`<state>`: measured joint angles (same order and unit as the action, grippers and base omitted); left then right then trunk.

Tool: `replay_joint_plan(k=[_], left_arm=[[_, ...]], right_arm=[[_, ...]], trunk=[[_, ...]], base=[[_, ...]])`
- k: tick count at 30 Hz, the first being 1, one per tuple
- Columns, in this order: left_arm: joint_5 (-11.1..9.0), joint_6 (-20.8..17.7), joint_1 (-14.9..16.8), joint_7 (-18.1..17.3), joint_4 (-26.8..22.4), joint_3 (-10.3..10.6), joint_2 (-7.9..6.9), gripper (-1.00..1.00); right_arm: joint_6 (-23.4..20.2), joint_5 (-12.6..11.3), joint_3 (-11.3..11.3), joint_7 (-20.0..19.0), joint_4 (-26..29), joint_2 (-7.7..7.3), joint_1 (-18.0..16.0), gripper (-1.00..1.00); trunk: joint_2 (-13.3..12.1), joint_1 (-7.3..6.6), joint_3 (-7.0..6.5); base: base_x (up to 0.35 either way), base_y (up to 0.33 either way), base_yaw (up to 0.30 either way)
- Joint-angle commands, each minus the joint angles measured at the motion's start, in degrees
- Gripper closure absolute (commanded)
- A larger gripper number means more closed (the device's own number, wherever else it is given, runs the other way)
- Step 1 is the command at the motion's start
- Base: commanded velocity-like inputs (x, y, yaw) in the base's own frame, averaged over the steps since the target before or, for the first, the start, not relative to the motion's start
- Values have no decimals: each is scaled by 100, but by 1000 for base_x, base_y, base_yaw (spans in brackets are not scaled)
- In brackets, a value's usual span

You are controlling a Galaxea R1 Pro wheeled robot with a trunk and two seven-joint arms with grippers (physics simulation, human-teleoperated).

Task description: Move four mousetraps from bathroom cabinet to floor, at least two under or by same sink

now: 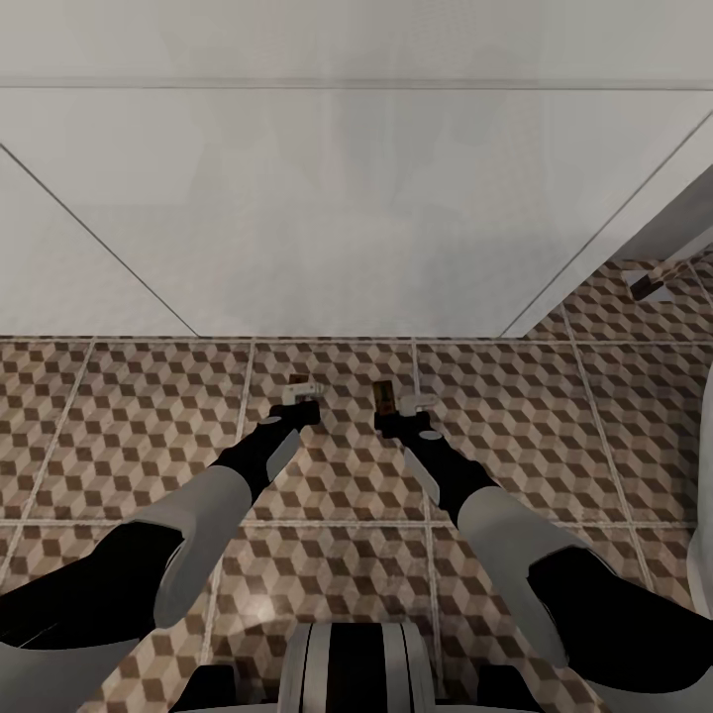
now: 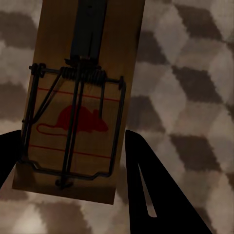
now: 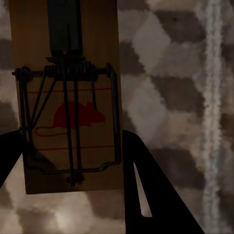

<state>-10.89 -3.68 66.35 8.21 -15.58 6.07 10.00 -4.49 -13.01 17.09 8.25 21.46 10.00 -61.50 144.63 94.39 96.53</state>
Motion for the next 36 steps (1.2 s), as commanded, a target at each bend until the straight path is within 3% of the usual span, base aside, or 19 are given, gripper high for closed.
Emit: replay_joint_plan(k=[1,13,36], left_arm=[[-35,-29,0,56,-11,43,0,100],[-36,-28,0,46,-38,43,0,100],[-36,-28,0,14,-42,43,0,100]], right_arm=[[-19,-108,32,43,7,0,-2,100],[-17,-175,38,281,15,0,-2,100],[58,-176,40,300,16,0,-2,100]], trunk=[[1,-1,3],[1,-1,3],[32,58,513]], base=[[0,0,0],[0,0,0],[0,0,0]])
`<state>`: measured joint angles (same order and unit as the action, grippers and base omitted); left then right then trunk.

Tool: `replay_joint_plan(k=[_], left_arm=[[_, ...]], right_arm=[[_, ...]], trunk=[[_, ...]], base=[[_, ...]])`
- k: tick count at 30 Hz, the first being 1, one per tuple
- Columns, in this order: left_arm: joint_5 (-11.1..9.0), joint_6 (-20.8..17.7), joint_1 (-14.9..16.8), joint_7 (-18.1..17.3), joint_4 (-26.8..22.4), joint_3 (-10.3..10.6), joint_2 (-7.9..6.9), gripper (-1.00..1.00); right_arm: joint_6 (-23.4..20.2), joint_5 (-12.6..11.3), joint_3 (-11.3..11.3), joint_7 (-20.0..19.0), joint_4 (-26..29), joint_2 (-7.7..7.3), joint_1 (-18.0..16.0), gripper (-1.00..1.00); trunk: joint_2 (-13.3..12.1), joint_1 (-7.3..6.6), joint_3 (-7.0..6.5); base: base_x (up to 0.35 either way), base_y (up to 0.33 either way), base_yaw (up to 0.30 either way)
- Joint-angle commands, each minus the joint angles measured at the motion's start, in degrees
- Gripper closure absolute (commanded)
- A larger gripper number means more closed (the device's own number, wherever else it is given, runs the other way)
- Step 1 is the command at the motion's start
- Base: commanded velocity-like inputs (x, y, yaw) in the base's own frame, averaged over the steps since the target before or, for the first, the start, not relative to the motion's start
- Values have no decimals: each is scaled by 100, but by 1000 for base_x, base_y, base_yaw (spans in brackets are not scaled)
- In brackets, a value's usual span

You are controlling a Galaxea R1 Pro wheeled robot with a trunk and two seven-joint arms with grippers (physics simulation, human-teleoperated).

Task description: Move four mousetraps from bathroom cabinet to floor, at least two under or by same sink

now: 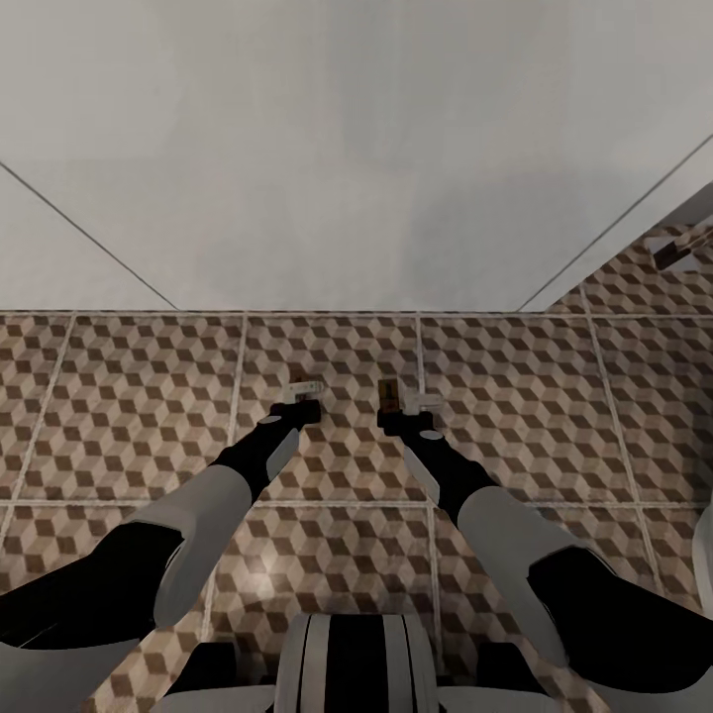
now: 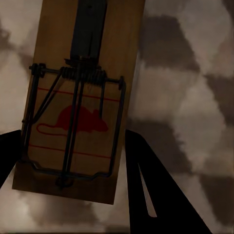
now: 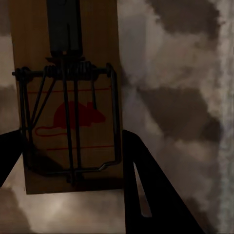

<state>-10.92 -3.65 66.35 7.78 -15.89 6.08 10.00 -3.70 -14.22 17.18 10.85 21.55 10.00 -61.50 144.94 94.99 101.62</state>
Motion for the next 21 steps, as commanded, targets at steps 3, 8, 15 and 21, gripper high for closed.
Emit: replay_joint_plan(k=[3,8,15,21], left_arm=[[-33,-31,1,50,-11,43,0,100],[-33,-31,1,43,-11,43,0,100],[-33,-31,1,40,-11,41,0,100],[-33,-31,1,40,-11,36,0,100]], right_arm=[[32,-55,31,40,7,0,-3,100],[61,-55,31,40,7,0,-3,100],[77,-55,31,40,7,0,-3,100],[80,-55,31,40,7,0,-3,100]], trunk=[[1,-1,3],[1,-1,3],[1,-1,3],[1,-1,3]], base=[[0,0,0],[0,0,0],[0,0,0],[0,0,0]])
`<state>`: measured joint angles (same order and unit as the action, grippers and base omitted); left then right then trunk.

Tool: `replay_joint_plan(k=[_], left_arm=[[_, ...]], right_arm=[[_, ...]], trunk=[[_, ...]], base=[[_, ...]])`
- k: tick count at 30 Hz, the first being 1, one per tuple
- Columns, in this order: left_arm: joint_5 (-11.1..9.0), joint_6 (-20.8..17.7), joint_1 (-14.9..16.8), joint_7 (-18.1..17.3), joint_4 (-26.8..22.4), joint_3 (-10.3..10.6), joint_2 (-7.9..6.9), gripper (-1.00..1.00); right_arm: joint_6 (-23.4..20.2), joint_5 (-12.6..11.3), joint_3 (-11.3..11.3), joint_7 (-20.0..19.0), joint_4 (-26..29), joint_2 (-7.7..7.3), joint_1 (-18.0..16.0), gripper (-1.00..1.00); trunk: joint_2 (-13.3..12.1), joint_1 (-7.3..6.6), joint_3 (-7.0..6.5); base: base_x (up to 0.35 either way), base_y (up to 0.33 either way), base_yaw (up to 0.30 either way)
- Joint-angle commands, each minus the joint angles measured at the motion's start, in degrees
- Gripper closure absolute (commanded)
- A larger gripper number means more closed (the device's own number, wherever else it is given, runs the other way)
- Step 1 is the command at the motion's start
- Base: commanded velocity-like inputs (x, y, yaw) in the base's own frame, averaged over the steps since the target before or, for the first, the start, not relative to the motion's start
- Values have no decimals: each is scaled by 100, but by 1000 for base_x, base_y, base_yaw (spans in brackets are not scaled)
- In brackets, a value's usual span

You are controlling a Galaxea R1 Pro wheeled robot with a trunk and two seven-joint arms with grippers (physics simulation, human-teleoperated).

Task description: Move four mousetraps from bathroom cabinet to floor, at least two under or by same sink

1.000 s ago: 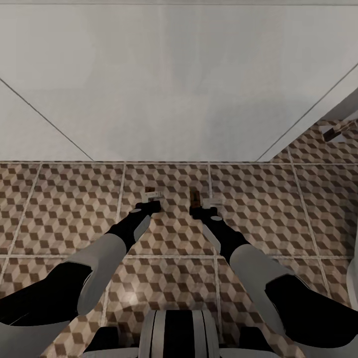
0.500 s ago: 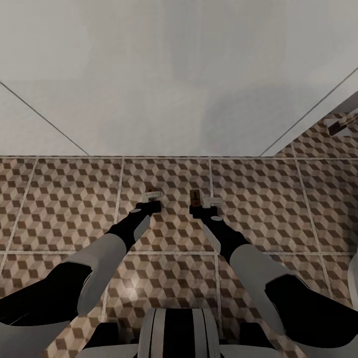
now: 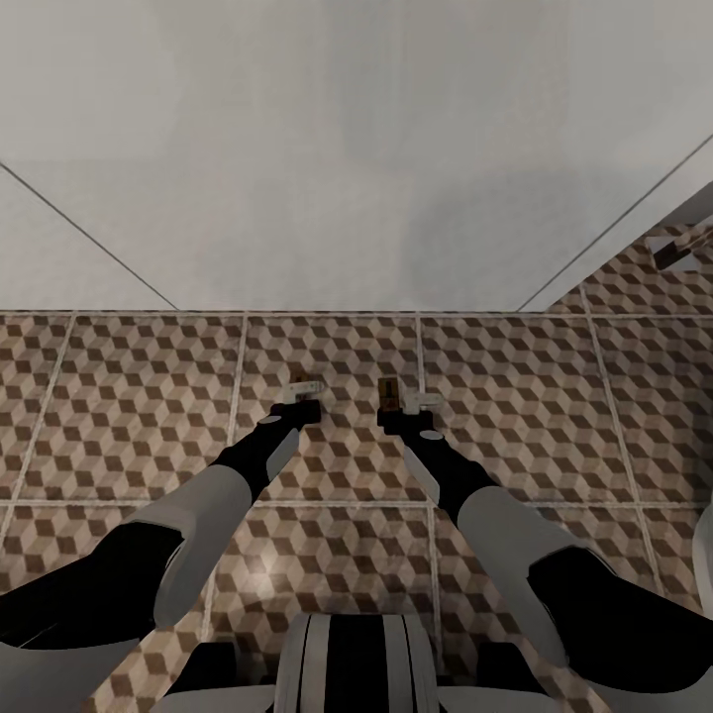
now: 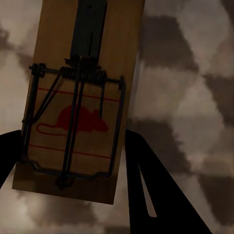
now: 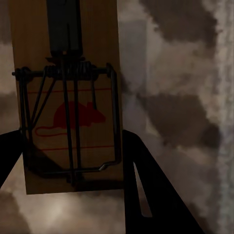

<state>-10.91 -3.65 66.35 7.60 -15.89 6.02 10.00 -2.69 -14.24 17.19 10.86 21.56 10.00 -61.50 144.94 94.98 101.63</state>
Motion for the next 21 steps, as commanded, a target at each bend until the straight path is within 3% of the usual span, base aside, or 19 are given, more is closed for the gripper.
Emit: replay_joint_plan(k=[1,12,21], left_arm=[[-34,-30,0,58,-11,43,0,100],[-34,-30,0,58,-11,46,0,100],[-34,-11,0,58,-11,47,0,100]], right_arm=[[-22,-53,30,39,7,0,-2,100],[-21,-53,30,37,7,0,-2,100],[-21,-53,30,39,7,0,-2,100]], trunk=[[1,-1,3],[1,-1,3],[1,-1,3]], base=[[0,0,0],[12,0,0],[222,0,0]])
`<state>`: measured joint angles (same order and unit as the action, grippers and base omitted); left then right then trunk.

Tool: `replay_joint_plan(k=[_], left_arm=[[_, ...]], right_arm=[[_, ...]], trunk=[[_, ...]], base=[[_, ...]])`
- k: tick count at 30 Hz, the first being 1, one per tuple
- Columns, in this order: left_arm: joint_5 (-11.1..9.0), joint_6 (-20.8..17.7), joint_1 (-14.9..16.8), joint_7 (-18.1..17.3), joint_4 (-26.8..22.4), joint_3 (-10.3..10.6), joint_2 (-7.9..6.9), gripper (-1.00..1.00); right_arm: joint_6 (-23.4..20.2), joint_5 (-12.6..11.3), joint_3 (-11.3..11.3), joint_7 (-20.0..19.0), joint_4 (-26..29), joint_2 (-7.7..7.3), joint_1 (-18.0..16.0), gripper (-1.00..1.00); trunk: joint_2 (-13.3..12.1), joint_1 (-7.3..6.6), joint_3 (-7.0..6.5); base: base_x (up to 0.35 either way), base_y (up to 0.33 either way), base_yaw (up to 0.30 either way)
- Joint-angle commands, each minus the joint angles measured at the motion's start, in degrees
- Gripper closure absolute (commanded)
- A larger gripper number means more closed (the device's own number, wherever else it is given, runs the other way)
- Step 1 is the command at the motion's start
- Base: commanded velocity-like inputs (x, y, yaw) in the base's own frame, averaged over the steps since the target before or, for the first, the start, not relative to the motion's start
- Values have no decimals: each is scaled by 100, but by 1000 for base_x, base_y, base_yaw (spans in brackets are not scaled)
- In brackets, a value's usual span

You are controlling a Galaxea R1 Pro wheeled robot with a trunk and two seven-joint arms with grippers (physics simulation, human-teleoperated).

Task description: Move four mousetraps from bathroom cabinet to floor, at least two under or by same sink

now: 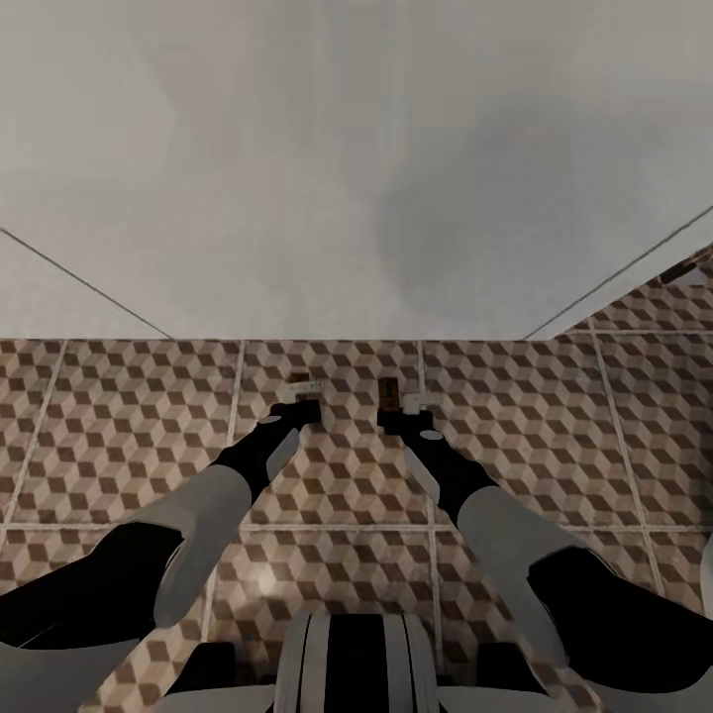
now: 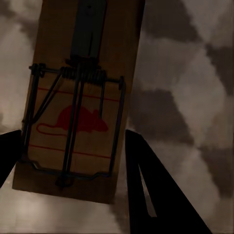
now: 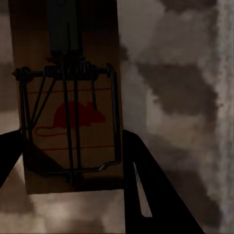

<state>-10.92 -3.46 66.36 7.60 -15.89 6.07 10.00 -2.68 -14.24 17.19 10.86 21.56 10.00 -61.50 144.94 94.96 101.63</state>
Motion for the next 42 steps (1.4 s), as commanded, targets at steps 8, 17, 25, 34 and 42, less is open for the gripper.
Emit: replay_joint_plan(k=[8,17,25,34,42], left_arm=[[-33,55,0,58,-9,43,0,100],[-31,72,0,58,-11,43,0,100],[-32,74,0,58,-11,43,0,100],[-33,74,0,58,-11,43,0,100],[-33,73,0,58,-11,43,0,100]], right_arm=[[-15,-53,30,39,7,0,-2,100],[-13,-53,30,39,7,0,-2,100],[-13,-53,30,39,7,0,-2,100],[141,-53,30,39,7,0,-2,100],[214,-53,30,39,7,0,-2,100]], trunk=[[1,2,3],[1,2,3],[1,2,3],[1,2,3],[6,12,92]], base=[[91,0,0],[9,0,0],[1,0,0],[0,0,0],[0,0,0]])
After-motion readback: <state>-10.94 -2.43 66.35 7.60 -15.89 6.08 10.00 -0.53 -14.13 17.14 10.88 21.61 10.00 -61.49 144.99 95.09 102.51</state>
